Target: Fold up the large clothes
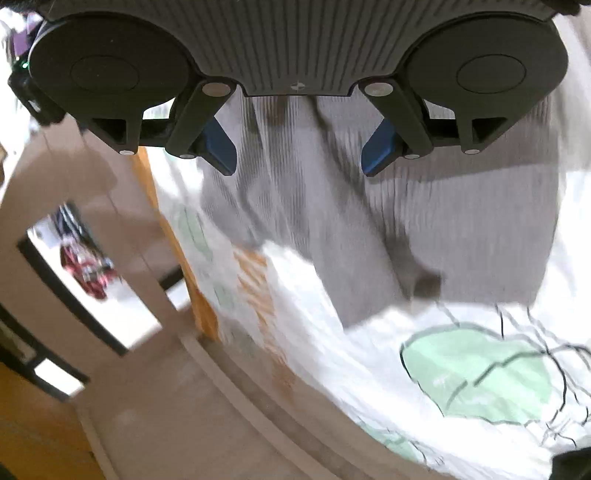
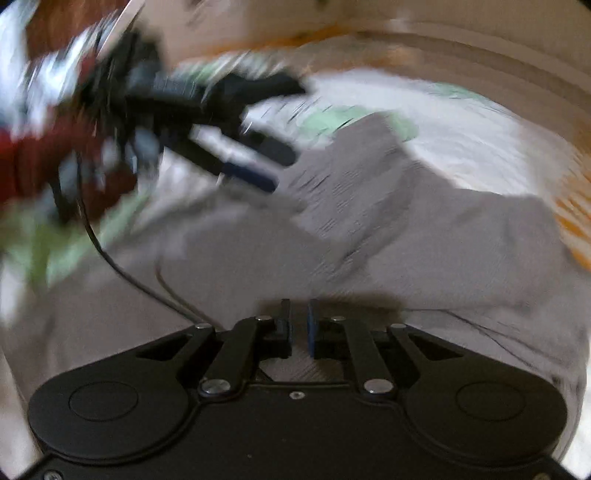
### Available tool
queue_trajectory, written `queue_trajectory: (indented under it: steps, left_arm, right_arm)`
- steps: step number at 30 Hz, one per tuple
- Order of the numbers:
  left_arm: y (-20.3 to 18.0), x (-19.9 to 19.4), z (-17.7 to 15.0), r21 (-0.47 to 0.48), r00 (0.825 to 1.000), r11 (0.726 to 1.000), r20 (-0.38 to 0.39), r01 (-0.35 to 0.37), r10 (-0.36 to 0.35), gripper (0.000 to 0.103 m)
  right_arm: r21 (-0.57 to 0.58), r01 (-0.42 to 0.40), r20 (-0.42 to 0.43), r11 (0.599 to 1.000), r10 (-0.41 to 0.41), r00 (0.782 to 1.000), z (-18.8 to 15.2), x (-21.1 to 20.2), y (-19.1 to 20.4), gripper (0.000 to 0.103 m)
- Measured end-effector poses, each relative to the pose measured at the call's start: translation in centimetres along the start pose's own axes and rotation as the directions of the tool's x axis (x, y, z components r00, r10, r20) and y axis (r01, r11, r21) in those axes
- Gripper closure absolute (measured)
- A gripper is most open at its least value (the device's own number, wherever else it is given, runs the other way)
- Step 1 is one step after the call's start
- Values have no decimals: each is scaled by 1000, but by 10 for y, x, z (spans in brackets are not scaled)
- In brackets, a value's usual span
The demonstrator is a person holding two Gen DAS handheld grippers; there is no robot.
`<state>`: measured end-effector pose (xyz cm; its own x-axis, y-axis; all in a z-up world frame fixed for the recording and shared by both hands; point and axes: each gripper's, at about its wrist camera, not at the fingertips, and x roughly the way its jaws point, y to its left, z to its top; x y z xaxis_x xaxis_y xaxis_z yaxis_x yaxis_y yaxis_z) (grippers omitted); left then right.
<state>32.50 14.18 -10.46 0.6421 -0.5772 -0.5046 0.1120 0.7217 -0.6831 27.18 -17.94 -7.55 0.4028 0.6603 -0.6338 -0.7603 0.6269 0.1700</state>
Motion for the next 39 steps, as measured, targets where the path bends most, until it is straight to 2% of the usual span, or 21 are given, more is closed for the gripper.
queue_trajectory:
  steps: [2, 3, 7, 12, 13, 14, 15, 16, 17, 18, 20, 22, 24, 26, 29, 31, 33, 34, 37, 38, 39]
  left_arm:
    - [2, 4, 10, -14, 999, 1000, 41, -22, 22, 30]
    - [4, 6, 15, -20, 998, 999, 58, -29, 31, 30]
    - [10, 26, 26, -71, 997, 996, 41, -55, 58, 30]
    - [19, 46, 33, -104, 998, 993, -35, -47, 43, 33]
    - [23, 50, 34, -112, 998, 993, -48, -33, 28, 57]
    - [26, 54, 35, -123, 998, 992, -55, -24, 17, 96]
    - [25, 54, 36, -136, 998, 990, -55, -35, 28, 96]
    - [23, 52, 37, -135, 999, 990, -43, -37, 32, 96]
    - [18, 47, 40, -124, 999, 992, -26, -27, 24, 96]
    - [12, 40, 44, -112, 1000, 994, -1, -5, 5, 96]
    - [1, 18, 48, -106, 997, 993, 52, 54, -49, 96]
    - [-6, -3, 46, -88, 991, 990, 82, 109, -102, 96]
    - [-5, -11, 35, -31, 994, 995, 63, 96, -93, 96]
    - [3, -4, 22, 17, 999, 999, 19, 28, -29, 94]
    - [35, 14, 0, -32, 996, 996, -53, -80, 78, 95]
    - [50, 14, -9, -77, 998, 996, -45, -37, 33, 95]
    - [48, 8, -8, -65, 999, 997, -37, -28, 25, 94]
    - [44, 6, -6, -35, 999, 999, -31, -18, 17, 92]
    - [34, 0, 3, 15, 1000, 1000, -1, -2, 3, 58]
    - [34, 0, 6, 2, 1000, 1000, 14, 9, -9, 49]
    - [35, 0, 9, -15, 1000, 1000, 26, 14, -13, 47]
  right_arm:
    - [174, 39, 70, 984, -52, 996, 9, -14, -34, 42]
    - [248, 49, 100, 968, -76, 992, 12, -20, -50, 38]
    - [478, 117, 96, 871, -184, 978, 21, -18, -103, 38]
    - [627, 70, 97, 776, -167, 981, 18, 4, -134, 38]
    - [639, 73, 92, 765, -170, 981, 17, 7, -137, 38]
    - [651, 88, 76, 754, -180, 981, 17, 12, -140, 39]
    - [666, 110, 54, 738, -194, 980, 17, 17, -142, 44]
    - [677, 122, 33, 725, -195, 980, 22, 21, -147, 59]
    - [678, 121, 25, 725, -187, 982, 24, 22, -145, 89]
    - [666, 113, 31, 737, -178, 983, 31, 22, -145, 91]
    - [596, 62, 113, 801, -160, 981, 53, 6, -137, 91]
    - [520, 8, 225, 854, -146, 963, 71, -16, -130, 91]
    - [506, -27, 280, 862, -134, 951, 72, -30, -130, 91]
    - [526, -2, 247, 850, -150, 957, 59, -28, -137, 91]
    - [580, 119, 66, 806, -193, 979, 26, 2, -156, 88]
    - [587, 193, -15, 787, -227, 974, 4, 14, -161, 84]
    - [600, 175, 10, 781, -226, 974, -8, 8, -161, 83]
    - [606, 170, 19, 777, -227, 974, -11, 3, -160, 83]
    - [609, 145, 56, 780, -224, 973, -11, -8, -156, 81]
    - [615, 138, 63, 776, -223, 973, -7, -7, -153, 72]
    - [624, 122, 76, 772, -216, 973, -8, -9, -152, 57]
